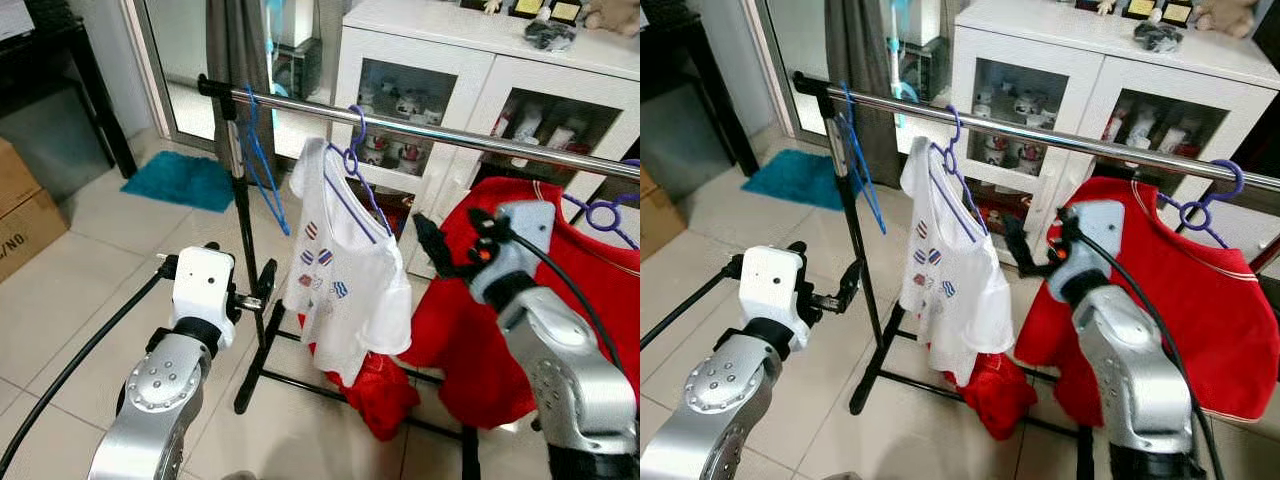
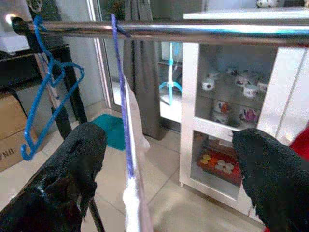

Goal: Hang hanger

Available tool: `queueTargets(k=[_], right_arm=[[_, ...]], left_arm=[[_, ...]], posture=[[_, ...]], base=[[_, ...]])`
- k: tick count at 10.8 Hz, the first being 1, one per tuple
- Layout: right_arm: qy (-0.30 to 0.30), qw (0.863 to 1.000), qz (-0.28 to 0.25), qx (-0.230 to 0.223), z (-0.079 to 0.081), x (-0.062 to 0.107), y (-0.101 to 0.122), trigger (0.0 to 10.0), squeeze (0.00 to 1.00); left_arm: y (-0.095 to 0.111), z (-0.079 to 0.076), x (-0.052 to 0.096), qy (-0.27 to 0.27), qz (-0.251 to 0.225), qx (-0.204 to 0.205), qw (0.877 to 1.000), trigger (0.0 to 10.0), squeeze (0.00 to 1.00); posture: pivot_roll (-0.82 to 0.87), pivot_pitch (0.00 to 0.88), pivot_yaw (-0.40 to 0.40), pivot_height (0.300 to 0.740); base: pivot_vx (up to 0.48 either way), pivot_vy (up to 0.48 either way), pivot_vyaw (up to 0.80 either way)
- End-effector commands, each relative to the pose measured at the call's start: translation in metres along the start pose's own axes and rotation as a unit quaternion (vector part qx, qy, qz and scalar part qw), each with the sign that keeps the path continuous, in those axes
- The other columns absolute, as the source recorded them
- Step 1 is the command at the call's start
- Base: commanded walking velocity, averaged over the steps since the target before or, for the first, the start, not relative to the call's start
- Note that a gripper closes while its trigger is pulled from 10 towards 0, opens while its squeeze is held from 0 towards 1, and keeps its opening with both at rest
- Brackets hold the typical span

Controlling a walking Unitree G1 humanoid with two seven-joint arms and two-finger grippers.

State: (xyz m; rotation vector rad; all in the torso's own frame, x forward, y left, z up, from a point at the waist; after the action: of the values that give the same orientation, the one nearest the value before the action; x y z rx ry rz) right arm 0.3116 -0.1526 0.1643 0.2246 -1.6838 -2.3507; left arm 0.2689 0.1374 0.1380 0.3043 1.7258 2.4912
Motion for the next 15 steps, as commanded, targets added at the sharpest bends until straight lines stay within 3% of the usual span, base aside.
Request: queueTargets(k=[1, 6, 9, 12, 13, 15], right_arm=[[0.004, 1.000, -0.012, 0.010, 0.005, -0.001, 0.004, 10.0, 1.00], [0.008, 1.000, 0.000, 0.021, 0.011, 0.001, -0.006, 10.0, 1.00], [-0.001, 1.000, 0.002, 0.022, 0.014, 0.006, -0.010, 10.0, 1.00], [0.005, 0.999, 0.001, 0.040, 0.018, 0.008, -0.011, 10.0, 1.00], [0.003, 0.999, 0.003, 0.044, 0.018, 0.007, -0.012, 10.0, 0.00], [0.000, 0.999, 0.010, 0.044, 0.018, 0.005, -0.014, 10.0, 0.00]], left_arm=[[0.002, -0.001, -0.001, -0.003, -0.004, -0.006, 1.000, 10.0, 0.00], [0.008, 0.002, -0.005, -0.003, -0.021, -0.020, 1.000, 10.0, 0.00], [0.013, -0.001, -0.008, -0.017, -0.034, -0.017, 0.999, 10.0, 0.00], [0.012, -0.005, -0.008, -0.027, -0.036, -0.020, 0.999, 10.0, 0.00], [0.012, -0.005, -0.009, -0.027, -0.037, -0.021, 0.999, 10.0, 0.00], [0.012, -0.006, -0.009, -0.029, -0.037, -0.023, 0.999, 10.0, 0.00]], posture=[[-0.02, 0.000, -0.043, 0.740], [-0.02, 0.000, -0.027, 0.740], [-0.04, 0.000, 0.003, 0.740], [-0.04, 0.000, 0.005, 0.740], [-0.04, 0.000, 0.004, 0.740], [-0.04, 0.000, 0.003, 0.740]], base=[[0.000, 0.000, 0.00], [0.000, 0.000, 0.00], [0.000, 0.000, -0.66], [0.000, 0.000, 0.00], [0.000, 0.000, 0.00], [0.000, -0.264, 0.00]])
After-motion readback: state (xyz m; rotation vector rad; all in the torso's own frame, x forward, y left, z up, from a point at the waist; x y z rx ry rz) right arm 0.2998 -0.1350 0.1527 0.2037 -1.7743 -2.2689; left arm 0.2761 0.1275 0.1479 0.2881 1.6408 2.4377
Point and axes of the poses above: a point about 5 cm out from each wrist's last joint towards the gripper, its own x axis pointing back from the gripper into the wrist, its own y axis along the axis of the wrist's last joint, z = x × y, the point moved 4 cm from there along -x, pointing out of the wrist towards the gripper, and after that the axes turned 13 degrees about -x, right-handed, at the moved point
